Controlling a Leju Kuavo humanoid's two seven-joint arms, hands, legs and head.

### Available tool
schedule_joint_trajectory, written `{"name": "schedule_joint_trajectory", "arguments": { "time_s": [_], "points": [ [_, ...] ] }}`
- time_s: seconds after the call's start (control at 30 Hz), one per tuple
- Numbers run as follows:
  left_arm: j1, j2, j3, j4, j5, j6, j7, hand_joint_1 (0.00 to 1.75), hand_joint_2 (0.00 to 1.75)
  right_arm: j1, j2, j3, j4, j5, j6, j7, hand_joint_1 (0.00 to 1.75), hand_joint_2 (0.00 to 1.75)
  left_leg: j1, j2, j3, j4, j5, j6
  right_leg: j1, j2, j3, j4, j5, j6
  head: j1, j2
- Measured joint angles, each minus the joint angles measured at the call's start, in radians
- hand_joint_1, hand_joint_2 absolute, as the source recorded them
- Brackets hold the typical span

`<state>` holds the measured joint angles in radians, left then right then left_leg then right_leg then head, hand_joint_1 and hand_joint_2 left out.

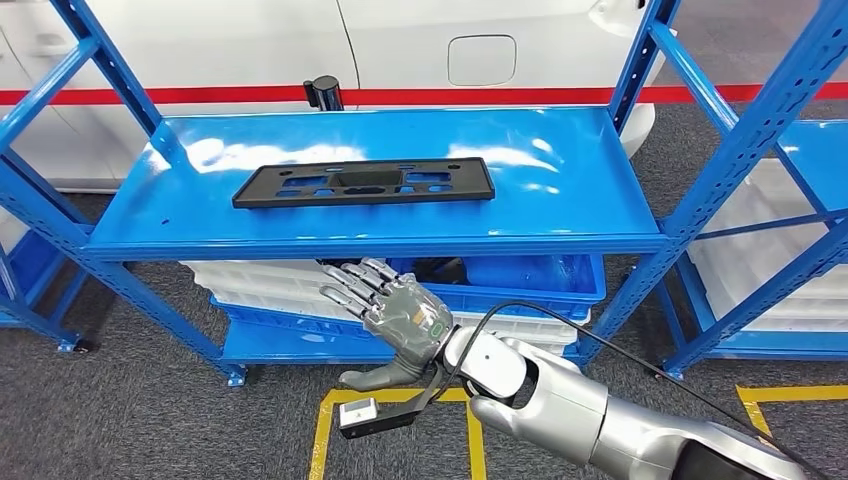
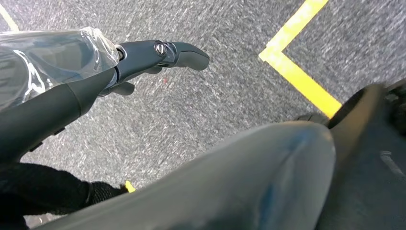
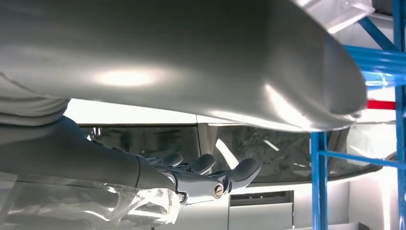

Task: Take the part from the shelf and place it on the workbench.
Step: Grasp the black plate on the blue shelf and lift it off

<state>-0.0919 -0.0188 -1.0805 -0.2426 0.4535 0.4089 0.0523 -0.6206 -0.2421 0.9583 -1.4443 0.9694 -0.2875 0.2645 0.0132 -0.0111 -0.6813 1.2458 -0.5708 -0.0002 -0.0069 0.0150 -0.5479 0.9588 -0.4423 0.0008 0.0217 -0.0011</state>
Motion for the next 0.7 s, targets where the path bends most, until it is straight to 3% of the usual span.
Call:
{"name": "schedule_joint_trajectory", "arguments": {
  "time_s": [0.03,0.1,0.17,0.27,0.33,0.43,0.47,0.5,0.53,0.6,0.67,0.7],
  "points": [
    [0.0,0.0,0.0,0.0,0.0,0.0,0.001,0.0,0.0,0.005,-0.007,-0.003,-0.008,0.001,0.002,0.002,0.0,0.0,0.0,0.0,0.009,-0.05,0.033,0.001,0.0,0.001,0.012,0.0,-0.009,0.002,0.0,0.0],
    [0.0,0.0,0.0,0.0,0.001,-0.001,0.002,0.0,0.0,0.009,-0.017,-0.01,-0.023,0.002,0.005,0.005,0.0,0.0,-0.003,0.001,0.053,-0.197,0.132,0.009,0.001,0.003,0.037,-0.001,-0.027,0.008,0.0,0.0],
    [0.0,0.0,-0.001,0.0,0.003,-0.002,0.003,0.0,0.0,0.01,-0.026,-0.015,-0.035,0.002,0.01,0.006,0.0,0.0,-0.01,0.002,0.08,-0.279,0.179,0.023,0.002,0.005,0.049,-0.005,-0.041,0.019,0.0,0.0],
    [0.002,-0.001,-0.003,0.0,0.004,-0.003,0.002,0.0,0.0,0.014,-0.04,-0.026,-0.05,0.003,0.014,0.009,0.0,0.0,-0.011,0.001,0.096,-0.291,0.181,0.045,0.003,0.004,0.056,0.006,-0.047,0.036,0.001,0.0],
    [0.002,-0.001,-0.005,0.0,0.004,-0.003,0.0,0.0,0.0,0.013,-0.049,-0.035,-0.061,0.003,0.014,0.01,0.0,0.0,-0.008,0.001,0.114,-0.296,0.176,0.057,0.002,0.0,0.034,0.065,-0.068,0.043,0.002,0.0],
    [0.002,-0.003,-0.007,0.0,0.004,-0.003,-0.001,0.0,0.0,0.018,-0.059,-0.041,-0.069,0.003,0.014,0.012,0.0,0.0,-0.008,0.002,0.131,-0.297,0.158,0.067,0.0,-0.002,-0.08,0.247,-0.138,0.055,0.003,0.0],
    [0.001,-0.003,-0.008,0.0,0.004,-0.003,-0.001,0.0,0.0,0.021,-0.062,-0.042,-0.07,0.003,0.014,0.012,0.0,0.0,-0.008,0.002,0.138,-0.297,0.151,0.067,-0.001,-0.002,-0.113,0.282,-0.147,0.058,0.003,0.0],
    [0.002,-0.004,-0.009,0.0,0.004,-0.003,-0.001,0.0,0.0,0.025,-0.065,-0.042,-0.071,0.003,0.014,0.012,0.0,0.0,-0.008,0.0,0.146,-0.297,0.144,0.066,-0.001,-0.002,-0.128,0.282,-0.134,0.059,0.003,0.0],
    [0.002,-0.004,-0.01,0.0,0.004,-0.003,-0.001,0.0,0.0,0.026,-0.068,-0.043,-0.073,0.003,0.014,0.012,0.0,0.0,-0.008,-0.001,0.157,-0.297,0.136,0.064,-0.003,-0.003,-0.124,0.241,-0.099,0.059,0.003,0.0],
    [0.004,-0.005,-0.012,0.0,0.004,-0.003,-0.001,0.0,0.0,0.028,-0.073,-0.045,-0.075,0.002,0.014,0.012,0.0,0.0,-0.008,-0.002,0.182,-0.297,0.118,0.057,-0.003,-0.006,-0.079,0.102,-0.007,0.054,0.002,0.0],
    [0.003,-0.006,-0.014,0.0,0.004,-0.002,0.0,0.0,0.0,0.029,-0.077,-0.046,-0.078,0.002,0.014,0.012,0.0,0.0,-0.008,-0.001,0.194,-0.299,0.104,0.046,0.002,-0.009,-0.051,0.021,0.023,0.042,0.002,0.0],
    [0.003,-0.006,-0.015,0.0,0.004,-0.002,0.0,0.0,0.0,0.03,-0.079,-0.046,-0.08,0.002,0.014,0.012,0.0,0.0,-0.008,0.0,0.196,-0.297,0.1,0.039,0.005,-0.01,-0.049,0.014,0.017,0.034,0.001,0.0]
  ]
}}
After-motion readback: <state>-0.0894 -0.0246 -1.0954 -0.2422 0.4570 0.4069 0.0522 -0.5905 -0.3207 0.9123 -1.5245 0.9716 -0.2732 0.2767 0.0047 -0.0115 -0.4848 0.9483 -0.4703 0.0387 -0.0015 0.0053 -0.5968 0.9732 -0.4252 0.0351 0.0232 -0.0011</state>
